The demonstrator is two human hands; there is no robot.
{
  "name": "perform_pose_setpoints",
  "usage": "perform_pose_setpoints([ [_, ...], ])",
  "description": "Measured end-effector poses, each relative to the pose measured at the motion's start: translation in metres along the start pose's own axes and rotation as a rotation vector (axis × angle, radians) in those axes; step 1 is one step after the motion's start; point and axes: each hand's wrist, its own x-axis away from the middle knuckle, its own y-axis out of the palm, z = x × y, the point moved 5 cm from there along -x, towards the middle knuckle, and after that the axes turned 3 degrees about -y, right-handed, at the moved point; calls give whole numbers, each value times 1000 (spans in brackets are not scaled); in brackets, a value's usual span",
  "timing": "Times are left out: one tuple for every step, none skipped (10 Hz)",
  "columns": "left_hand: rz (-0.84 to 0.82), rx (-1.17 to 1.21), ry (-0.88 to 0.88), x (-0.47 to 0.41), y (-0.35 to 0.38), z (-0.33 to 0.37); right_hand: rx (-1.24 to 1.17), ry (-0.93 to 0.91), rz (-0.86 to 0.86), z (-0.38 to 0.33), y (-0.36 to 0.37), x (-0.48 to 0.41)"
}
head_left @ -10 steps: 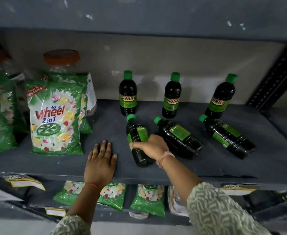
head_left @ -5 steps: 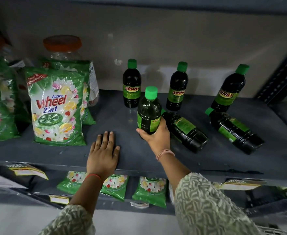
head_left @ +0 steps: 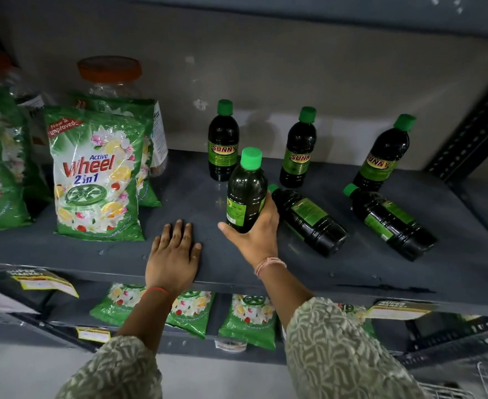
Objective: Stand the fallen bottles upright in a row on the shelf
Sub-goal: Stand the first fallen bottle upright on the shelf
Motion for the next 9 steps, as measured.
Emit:
perform_pose_setpoints([
  [-4,-4,3,1,0,0,104,-32,45,-6,-2,0],
  [-7,0,-2,1,0,-1,-30,32,-15,1,-2,1],
  [-6,5,-3,1,0,-1,-157,57,-92,3,-1,3],
  [-1,15,0,2,-1,0,7,2,-39,2,0,5],
  [-2,14,4,1,-1,-1,-59,45,10,1,-6,4],
  [1,23,2,1,0,-1,-229,125,-78,6,-12,4],
  [4,21,-1,0,1,-1,-195,72,-112,5,-11,7],
  [5,27,-1,0,1,-1,-2,48,-50,7,-10,7],
  [11,29,0,0,1,-1,-27,70,-38,10,-17,4],
])
